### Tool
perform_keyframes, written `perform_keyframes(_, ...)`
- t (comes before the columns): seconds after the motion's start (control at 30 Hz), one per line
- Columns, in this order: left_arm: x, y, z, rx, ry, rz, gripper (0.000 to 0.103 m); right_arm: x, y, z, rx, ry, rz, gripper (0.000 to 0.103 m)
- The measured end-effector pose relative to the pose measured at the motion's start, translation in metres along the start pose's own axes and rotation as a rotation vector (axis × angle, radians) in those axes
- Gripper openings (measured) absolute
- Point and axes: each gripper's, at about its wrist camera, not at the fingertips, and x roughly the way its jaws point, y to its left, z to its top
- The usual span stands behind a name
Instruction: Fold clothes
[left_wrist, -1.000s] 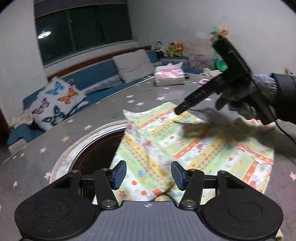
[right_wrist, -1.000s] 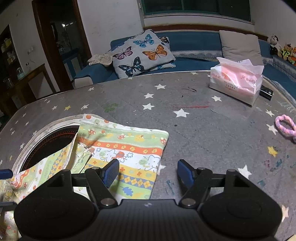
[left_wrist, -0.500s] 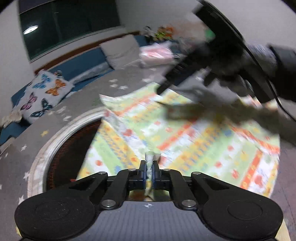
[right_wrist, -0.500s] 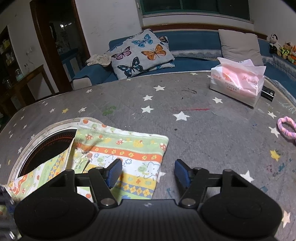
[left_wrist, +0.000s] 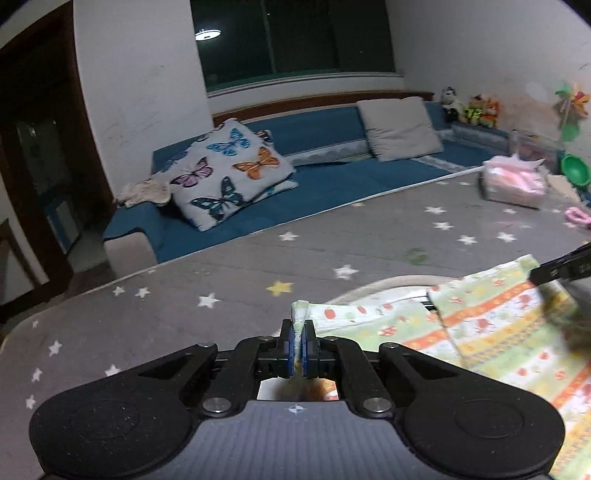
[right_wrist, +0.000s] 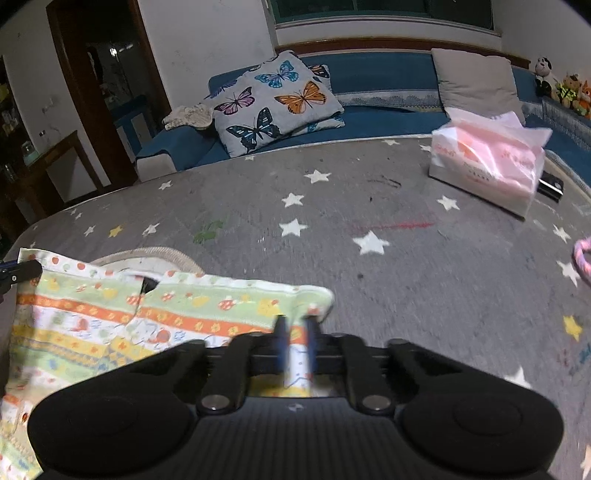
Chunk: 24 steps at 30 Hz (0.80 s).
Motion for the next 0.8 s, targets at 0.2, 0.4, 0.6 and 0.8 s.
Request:
perform_keyframes(0.2,0.007,0.019,0.001,-0.027,-0.035,0.024,0.004,0.017,0.010,0.022,-0.023,-0.050,-0.013,0.005)
perform_keyframes(0.4,0.026,0.028,-0.006,-0.039,0.060,0.053,0.009,0.029,0.026,0.031,-0.104,-0.013,-0.042,0.021)
perform_keyframes(0.6,-0.006,0.022,-0.014,-0.004,0.050,0.051,0.041,-0.007,0.048,0.021,-0.231,0.010,0.016,0.047)
perform_keyframes(0.8,-0.049,-0.015,-0.041,0.096,0.051,-0.016,0.052,-0.038,0.086,-0.003,-0.373,0.079,0.104,0.060)
